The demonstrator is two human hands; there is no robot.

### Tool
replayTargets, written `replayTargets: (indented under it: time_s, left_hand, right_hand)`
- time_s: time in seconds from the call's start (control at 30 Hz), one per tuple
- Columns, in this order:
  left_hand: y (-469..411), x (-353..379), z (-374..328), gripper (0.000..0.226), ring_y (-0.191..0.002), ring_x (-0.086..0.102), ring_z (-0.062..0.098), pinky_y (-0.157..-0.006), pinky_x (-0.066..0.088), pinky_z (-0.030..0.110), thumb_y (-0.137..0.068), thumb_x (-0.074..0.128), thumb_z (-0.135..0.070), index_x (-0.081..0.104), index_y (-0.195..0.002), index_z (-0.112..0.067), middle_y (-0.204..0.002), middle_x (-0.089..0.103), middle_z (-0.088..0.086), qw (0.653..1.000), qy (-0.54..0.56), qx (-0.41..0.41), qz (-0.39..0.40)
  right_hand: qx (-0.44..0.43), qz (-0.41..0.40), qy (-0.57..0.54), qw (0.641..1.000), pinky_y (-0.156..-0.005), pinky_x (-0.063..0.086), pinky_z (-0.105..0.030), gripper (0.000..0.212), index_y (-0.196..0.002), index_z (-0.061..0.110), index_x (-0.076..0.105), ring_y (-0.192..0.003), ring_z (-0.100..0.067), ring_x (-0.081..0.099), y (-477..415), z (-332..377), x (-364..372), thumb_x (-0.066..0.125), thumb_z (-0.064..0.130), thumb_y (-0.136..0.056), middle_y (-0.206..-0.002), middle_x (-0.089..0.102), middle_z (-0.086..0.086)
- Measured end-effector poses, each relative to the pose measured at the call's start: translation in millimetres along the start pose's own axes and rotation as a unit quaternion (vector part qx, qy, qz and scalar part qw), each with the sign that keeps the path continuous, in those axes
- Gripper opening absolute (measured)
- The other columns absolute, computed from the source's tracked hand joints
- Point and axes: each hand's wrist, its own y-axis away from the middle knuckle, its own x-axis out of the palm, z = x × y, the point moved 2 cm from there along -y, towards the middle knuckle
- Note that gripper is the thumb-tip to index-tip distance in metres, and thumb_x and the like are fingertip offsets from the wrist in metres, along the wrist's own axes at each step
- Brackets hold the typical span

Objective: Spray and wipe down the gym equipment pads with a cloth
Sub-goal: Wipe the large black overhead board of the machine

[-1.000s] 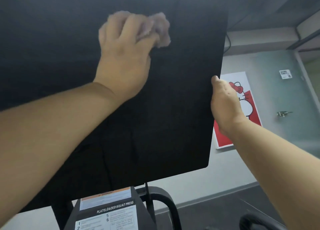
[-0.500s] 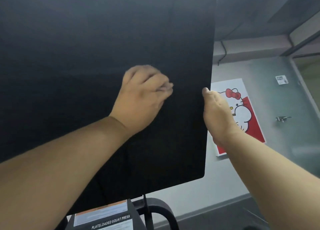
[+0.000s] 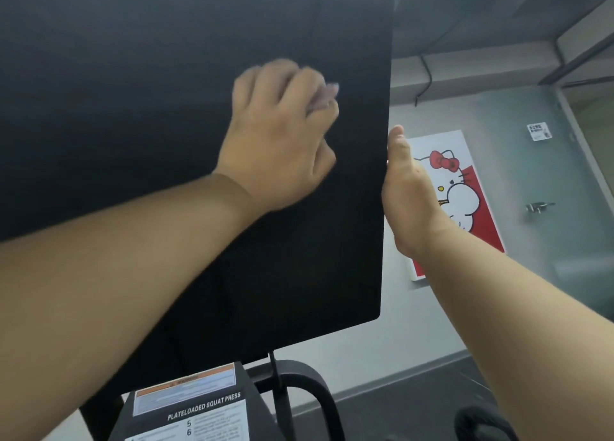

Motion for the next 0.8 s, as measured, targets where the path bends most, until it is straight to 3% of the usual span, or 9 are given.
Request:
replayTargets:
  time_s: [0.13,0.27,0.4,0.43,0.5,0.53,0.67,0.73,0.8]
  left_hand:
    - [27.5,-4.8,-22.0,0.017,-0.102,0.056,0.033,-0.09,0.035,0.045,-0.087,0.053,-0.021,0.066,-0.089,-0.01,-0.1,0.064,0.008,0.994,0.011,0.091,0.063]
    - [0.5,-11.5,-1.6,0.026,-0.09,0.064,0.033,-0.081,0.05,0.042,-0.104,0.039,-0.012,0.063,-0.094,-0.01,-0.096,0.066,0.01,0.974,-0.004,0.222,0.046]
    - [-56.5,-1.2,22.4,0.017,-0.093,0.053,0.029,-0.074,0.049,0.04,-0.098,0.044,-0.008,0.061,-0.098,-0.011,-0.095,0.064,0.01,0.991,-0.083,0.092,-0.042]
    - [-56.6,4.4,13.0,0.017,-0.093,0.054,0.029,-0.075,0.048,0.041,-0.094,0.046,-0.006,0.063,-0.095,-0.011,-0.095,0.065,0.009,0.994,-0.079,0.048,-0.05]
    - [-29.2,14.1,-18.0,0.019,-0.093,0.059,0.03,-0.079,0.045,0.042,-0.088,0.049,-0.004,0.067,-0.092,-0.011,-0.095,0.066,0.007,0.998,-0.039,0.012,-0.041]
    - [-7.6,18.0,-36.5,0.02,-0.093,0.059,0.031,-0.082,0.043,0.043,-0.087,0.05,-0.004,0.068,-0.093,-0.011,-0.095,0.066,0.007,0.999,0.001,0.033,-0.021]
    - [57.2,24.0,-76.3,0.015,-0.087,0.061,0.03,-0.086,0.048,0.044,-0.096,0.052,-0.013,0.067,-0.097,-0.017,-0.09,0.062,0.005,0.947,0.072,0.284,0.13]
    - [32.8,25.3,-59.4,0.023,-0.089,0.063,0.03,-0.089,0.047,0.042,-0.101,0.044,-0.013,0.067,-0.098,-0.015,-0.093,0.064,0.006,0.95,0.057,0.293,0.088]
    - [-13.8,28.3,-35.0,0.026,-0.094,0.063,0.034,-0.091,0.041,0.043,-0.1,0.04,-0.007,0.066,-0.101,-0.011,-0.098,0.065,0.01,0.974,0.012,0.226,0.007]
  right_hand:
    - [0.016,0.043,-0.032,0.998,-0.103,0.047,-0.037,0.069,-0.124,0.023,0.064,-0.109,-0.013,0.066,3.7,8.2,-1.6,0.02,0.067,-0.097,-0.112,0.073,0.004]
    - [0.041,0.032,-0.045,0.998,-0.108,0.043,-0.039,0.078,-0.128,0.026,0.063,-0.115,-0.014,0.063,3.1,10.6,-0.7,0.026,0.079,-0.084,-0.118,0.07,0.005]
    - [0.066,0.062,-0.052,0.995,-0.114,0.033,-0.035,0.083,-0.139,0.03,0.054,-0.13,-0.01,0.05,-1.7,3.9,-2.4,0.023,0.083,-0.083,-0.135,0.06,0.011]
    - [0.065,0.076,-0.074,0.992,-0.108,0.04,-0.027,0.078,-0.139,0.028,0.054,-0.128,-0.009,0.053,-2.6,4.1,-4.6,0.021,0.079,-0.089,-0.134,0.061,0.01]
    - [0.069,0.103,-0.112,0.986,-0.078,0.055,-0.016,0.074,-0.131,0.018,0.061,-0.11,-0.008,0.066,2.5,6.1,-6.9,0.019,0.069,-0.097,-0.125,0.068,-0.001]
    - [0.067,0.104,-0.123,0.985,-0.071,0.057,-0.017,0.077,-0.127,0.012,0.063,-0.103,-0.012,0.069,3.9,6.5,-9.7,0.019,0.067,-0.097,-0.123,0.068,-0.009]
    - [0.082,0.128,-0.152,0.977,-0.096,0.051,-0.035,0.09,-0.126,0.003,0.062,-0.117,-0.031,0.062,2.7,6.0,-12.5,0.014,0.073,-0.093,-0.126,0.064,-0.019]
    - [0.086,0.13,-0.171,0.973,-0.103,0.047,-0.039,0.093,-0.12,0.003,0.065,-0.114,-0.032,0.064,-2.8,0.3,-16.4,0.015,0.077,-0.091,-0.117,0.07,-0.016]
    - [0.088,0.126,-0.186,0.97,-0.101,0.048,-0.036,0.093,-0.117,0.004,0.066,-0.111,-0.027,0.066,-6.7,-8.1,-18.9,0.014,0.077,-0.091,-0.112,0.072,-0.013]
